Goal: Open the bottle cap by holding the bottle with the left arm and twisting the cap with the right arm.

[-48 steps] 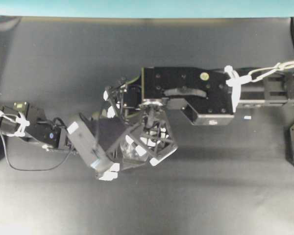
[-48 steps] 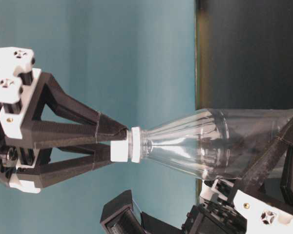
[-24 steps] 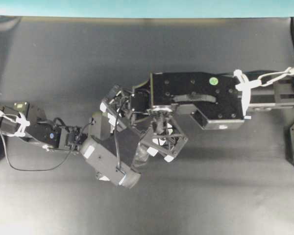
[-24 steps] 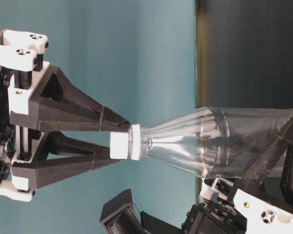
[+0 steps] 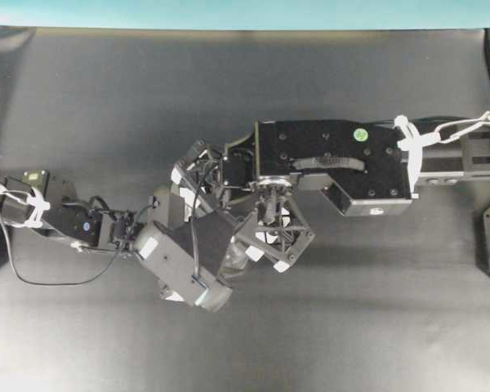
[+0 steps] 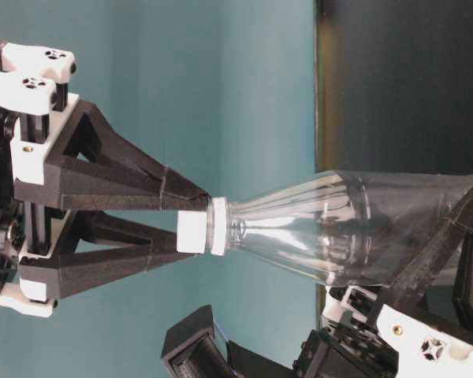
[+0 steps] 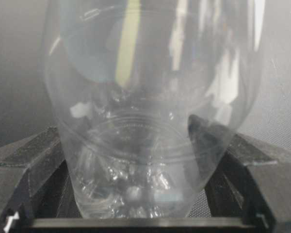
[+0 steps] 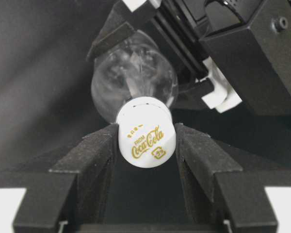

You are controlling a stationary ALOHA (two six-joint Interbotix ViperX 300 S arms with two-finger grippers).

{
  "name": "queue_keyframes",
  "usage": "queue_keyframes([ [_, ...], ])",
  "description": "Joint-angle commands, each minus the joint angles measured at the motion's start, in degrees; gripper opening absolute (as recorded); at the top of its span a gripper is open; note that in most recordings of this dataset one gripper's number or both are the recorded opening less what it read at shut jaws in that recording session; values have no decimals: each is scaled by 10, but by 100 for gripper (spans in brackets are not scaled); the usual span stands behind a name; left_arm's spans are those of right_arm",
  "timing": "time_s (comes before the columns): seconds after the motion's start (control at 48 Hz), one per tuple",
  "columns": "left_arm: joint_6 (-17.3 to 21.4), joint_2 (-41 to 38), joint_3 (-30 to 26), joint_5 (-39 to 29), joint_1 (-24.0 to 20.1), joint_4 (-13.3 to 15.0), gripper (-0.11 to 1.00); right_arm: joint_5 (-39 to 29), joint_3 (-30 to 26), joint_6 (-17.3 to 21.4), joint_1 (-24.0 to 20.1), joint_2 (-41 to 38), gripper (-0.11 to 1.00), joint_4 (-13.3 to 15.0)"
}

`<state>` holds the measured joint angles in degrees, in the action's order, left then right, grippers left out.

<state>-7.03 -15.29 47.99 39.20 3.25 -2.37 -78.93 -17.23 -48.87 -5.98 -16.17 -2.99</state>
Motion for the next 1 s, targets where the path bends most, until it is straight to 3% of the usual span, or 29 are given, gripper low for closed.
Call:
queue_keyframes([
  [0.0, -4, -2, 1, -2, 3, -2, 82, 4, -1, 17, -29, 4, 37, -4],
  [0.083, -4, -2, 1, -3, 4, -2, 82, 10, 1, 28, -29, 4, 40, -4],
  [0.229, -5, -1, 2, -3, 4, -2, 82, 18, 7, 62, -32, 10, 74, -3],
  [0.271, -5, 0, 2, -3, 3, -2, 82, 19, 8, 71, -33, 12, 79, -2],
  [0.479, -5, 2, 6, -13, 2, -2, 82, 25, 6, 157, -32, 54, 77, -4],
  [0.646, -6, 4, 4, -33, -2, -2, 82, 72, 22, 232, -18, 115, 77, -4],
  [0.812, -6, 7, 9, -33, -1, -2, 82, 122, 74, 248, -7, 175, 77, -7],
  [0.979, -6, 9, 6, -43, -2, -2, 82, 223, 167, 269, -4, 250, 77, -27],
])
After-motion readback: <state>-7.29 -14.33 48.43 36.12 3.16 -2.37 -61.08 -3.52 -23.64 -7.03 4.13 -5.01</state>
